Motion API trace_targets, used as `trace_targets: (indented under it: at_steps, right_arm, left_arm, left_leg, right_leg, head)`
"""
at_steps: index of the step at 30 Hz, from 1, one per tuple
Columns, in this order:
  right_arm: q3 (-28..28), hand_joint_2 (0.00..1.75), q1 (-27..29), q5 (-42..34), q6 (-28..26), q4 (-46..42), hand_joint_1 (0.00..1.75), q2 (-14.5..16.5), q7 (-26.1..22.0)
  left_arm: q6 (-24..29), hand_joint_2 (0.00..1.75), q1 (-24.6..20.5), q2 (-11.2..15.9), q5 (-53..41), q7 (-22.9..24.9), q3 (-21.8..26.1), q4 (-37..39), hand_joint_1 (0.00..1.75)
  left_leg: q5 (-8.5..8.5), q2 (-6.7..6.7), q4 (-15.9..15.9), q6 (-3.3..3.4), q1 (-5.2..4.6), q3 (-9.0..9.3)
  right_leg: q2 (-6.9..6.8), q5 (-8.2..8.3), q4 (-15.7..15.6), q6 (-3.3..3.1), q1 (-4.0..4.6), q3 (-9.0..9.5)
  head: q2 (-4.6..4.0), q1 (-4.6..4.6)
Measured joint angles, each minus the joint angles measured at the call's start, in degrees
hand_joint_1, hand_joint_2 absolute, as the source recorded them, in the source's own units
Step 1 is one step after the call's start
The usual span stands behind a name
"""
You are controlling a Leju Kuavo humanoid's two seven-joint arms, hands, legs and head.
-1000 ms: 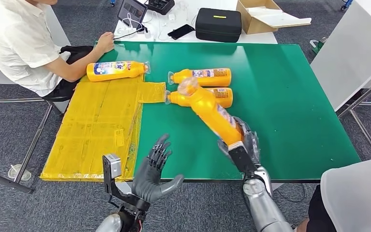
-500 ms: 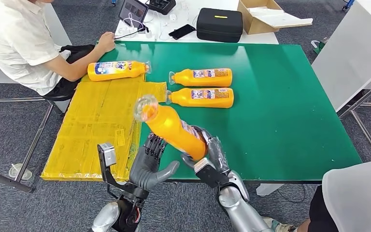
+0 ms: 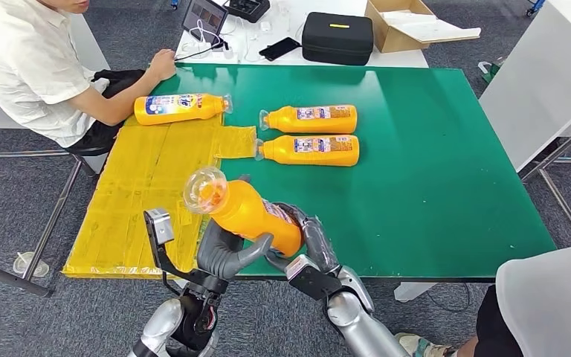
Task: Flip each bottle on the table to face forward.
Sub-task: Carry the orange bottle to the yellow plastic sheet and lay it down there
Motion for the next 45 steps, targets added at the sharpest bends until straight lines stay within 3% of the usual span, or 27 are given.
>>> trace_targets:
  at_steps: [8,9,12,13,21,23,27,31,35,40,43,45]
  right_arm:
    - [1.23,1.75,-0.02,-0.32,0.69,-0.19,1.75,0.0,-0.2]
    - [1.57,1.75,-0.04,-0.41,0.86,-0.34,1.75,-0.01,-0.11]
    - [2.55,1.75,-0.22,-0.84,1.23,-0.64,1.75,-0.02,0.38]
    - [2.81,1.75,-0.33,-1.0,1.27,-0.66,1.75,-0.02,0.53]
    - [3.72,1.75,-0.77,-2.1,2.02,-0.66,1.75,-0.02,0.96]
    - [3.89,1.75,-0.78,-2.27,2.28,-0.66,1.66,-0.01,1.03]
    - [4.31,1.75,-0.78,-2.8,2.41,-0.66,1.22,-0.01,1.22]
    - [4.49,1.75,-0.76,-3.43,2.38,-0.64,0.0,-0.02,1.38]
    - [4.65,0.0,-0.66,-4.41,1.68,-0.62,0.0,0.1,1.81]
    - [3.73,0.0,-0.04,-4.71,-2.33,-0.48,0.0,0.1,1.77]
    - [2.42,0.0,0.89,-3.94,-6.53,-0.46,0.0,0.11,1.26]
    - [0.37,0.0,2.05,-2.74,-12.79,-0.61,0.0,0.04,-0.02]
  left_arm:
    - [2.23,1.75,-0.47,-0.17,-0.25,-1.47,0.01,0.58,0.0]
    - [3.08,1.75,-0.54,-0.27,-0.64,-2.06,0.0,0.66,0.22]
    - [5.92,1.75,-0.85,-0.63,-2.1,-3.66,-0.04,0.78,1.53]
    - [6.64,1.75,-0.96,-0.75,-2.39,-4.0,-0.05,0.79,1.75]
    - [10.97,1.75,-1.36,-1.27,-4.99,-6.04,-0.26,0.8,1.75]
    - [12.34,1.75,-1.48,-1.42,-6.07,-6.67,-0.39,0.86,1.75]
    - [14.54,1.75,-1.76,-1.66,-7.6,-7.66,-0.85,1.21,1.75]
    - [15.17,1.75,-1.94,-1.75,-7.69,-7.72,-0.99,1.31,1.75]
    - [13.48,1.75,-1.98,-1.72,-4.17,-5.29,-0.28,1.38,1.75]
    - [10.05,1.75,-1.16,-1.24,-0.12,-2.81,1.36,0.1,1.75]
    - [13.41,1.75,-0.55,-0.73,-4.63,-4.67,2.26,-1.07,1.75]
    - [18.6,1.75,0.11,-0.15,-11.85,-6.02,3.21,-2.07,1.75]
  left_leg:
    - [0.0,0.0,0.0,0.0,0.0,0.0]
    - [0.0,0.0,0.0,0.0,0.0,0.0]
    - [0.0,0.0,0.0,0.0,0.01,0.0]
    - [0.0,0.0,0.0,0.0,0.0,0.0]
    - [0.0,0.0,0.0,0.0,0.0,0.0]
    - [0.0,0.0,0.0,0.0,0.0,-0.01]
    - [0.0,0.0,0.0,0.0,0.0,-0.01]
    - [0.0,0.0,0.0,0.0,0.0,0.0]
    - [0.0,-0.02,0.0,0.0,0.0,0.0]
    - [0.0,-0.02,0.0,0.0,0.0,-0.01]
    - [-0.01,-0.02,0.0,0.0,0.0,-0.01]
    - [-0.01,-0.04,0.0,0.0,0.0,-0.01]
  right_leg:
    - [0.0,0.0,0.0,0.0,0.0,0.0]
    - [0.0,0.0,0.0,0.0,0.0,0.0]
    - [0.0,0.0,0.0,0.0,0.01,0.0]
    - [0.0,0.0,0.0,0.0,0.0,0.0]
    - [0.0,0.0,0.0,0.0,0.0,0.01]
    - [0.0,0.0,0.0,0.0,0.0,0.01]
    - [0.0,0.0,0.0,0.0,0.0,0.0]
    - [0.0,0.0,0.0,0.0,0.0,0.0]
    - [-0.01,0.0,0.0,0.0,0.0,0.0]
    - [0.0,0.0,0.0,0.0,0.0,0.0]
    - [0.0,0.0,0.0,0.0,0.0,-0.01]
    - [-0.02,-0.01,0.0,0.0,0.0,-0.01]
  head:
    - [0.0,-0.02]
    - [0.0,-0.02]
    - [0.0,-0.02]
    - [0.0,-0.02]
    - [0.0,-0.01]
    - [0.0,-0.02]
    - [0.0,-0.01]
    - [0.0,-0.02]
    - [0.01,-0.02]
    - [0.0,0.0]
    - [0.0,0.01]
    - [0.01,-0.01]
